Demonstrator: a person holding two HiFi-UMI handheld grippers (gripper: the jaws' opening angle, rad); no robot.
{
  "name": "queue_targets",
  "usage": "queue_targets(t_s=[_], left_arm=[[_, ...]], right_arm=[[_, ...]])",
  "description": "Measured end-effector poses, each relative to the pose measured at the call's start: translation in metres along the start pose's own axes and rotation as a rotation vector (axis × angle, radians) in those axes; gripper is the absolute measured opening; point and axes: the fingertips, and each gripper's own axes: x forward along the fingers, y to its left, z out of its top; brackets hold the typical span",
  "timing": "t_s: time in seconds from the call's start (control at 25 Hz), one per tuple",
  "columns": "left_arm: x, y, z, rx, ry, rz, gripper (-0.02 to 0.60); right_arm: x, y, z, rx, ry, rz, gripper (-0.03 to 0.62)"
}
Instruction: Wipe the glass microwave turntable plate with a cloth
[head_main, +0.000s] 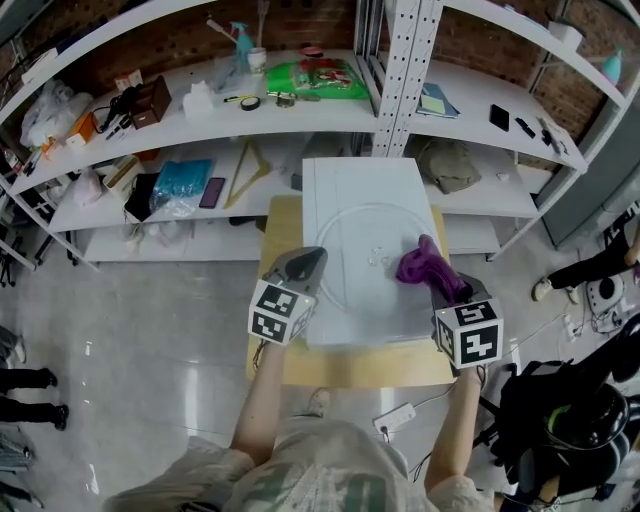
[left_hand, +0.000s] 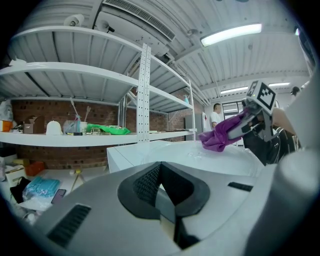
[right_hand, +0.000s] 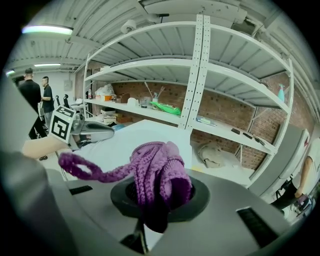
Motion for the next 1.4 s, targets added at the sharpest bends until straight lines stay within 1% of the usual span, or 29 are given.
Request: queue_targets(t_s=[0.12,0.36,0.56,0.68,0.76,0.96,1.04,1.16,1.4], left_arm=[[-0.001,0.001,-0.001,-0.001,0.001,0.005,0.002],[0.001,0.000,-0.001,-0.001,0.001,0.012,0.002],[0.001,0.000,-0.001,0.004,0.004,0.017,0.002],[0.002,0.000,-0.001,0.004,0.007,0.023,0.002],[0.002,0.000,-0.001,0.002,0.005,0.022,0.002],[0.001,0.000,0.002,-0.014,-0.011,0.019,0.002],[0.001,0.000,0.001,-0.019,-0.017,0.014,0.002],[0.001,-0.001,0.001,-0.028,-0.026,0.002,0.002],[0.000,0.000,0.002,-0.038,-0.032,0.004,0.002]], right_arm=[[-0.015,0.021,-0.008,-0.029,0.007,0.026,0.051],[-0.036,0.070,-0.019,-0.063,0.013,0.121,0.051],[-0.033,0.117,-0.007,-0.161,0.013,0.228,0.051],[-0.019,0.133,0.004,-0.246,0.015,0.264,0.051],[-0.010,0.141,0.012,-0.282,0.018,0.289,0.051],[0.011,0.153,0.031,-0.333,0.021,0.335,0.051],[0.022,0.154,0.039,-0.347,0.020,0.340,0.051],[0.041,0.147,0.048,-0.356,0.023,0.325,0.051],[0.070,0.127,0.069,-0.325,0.026,0.295,0.051]])
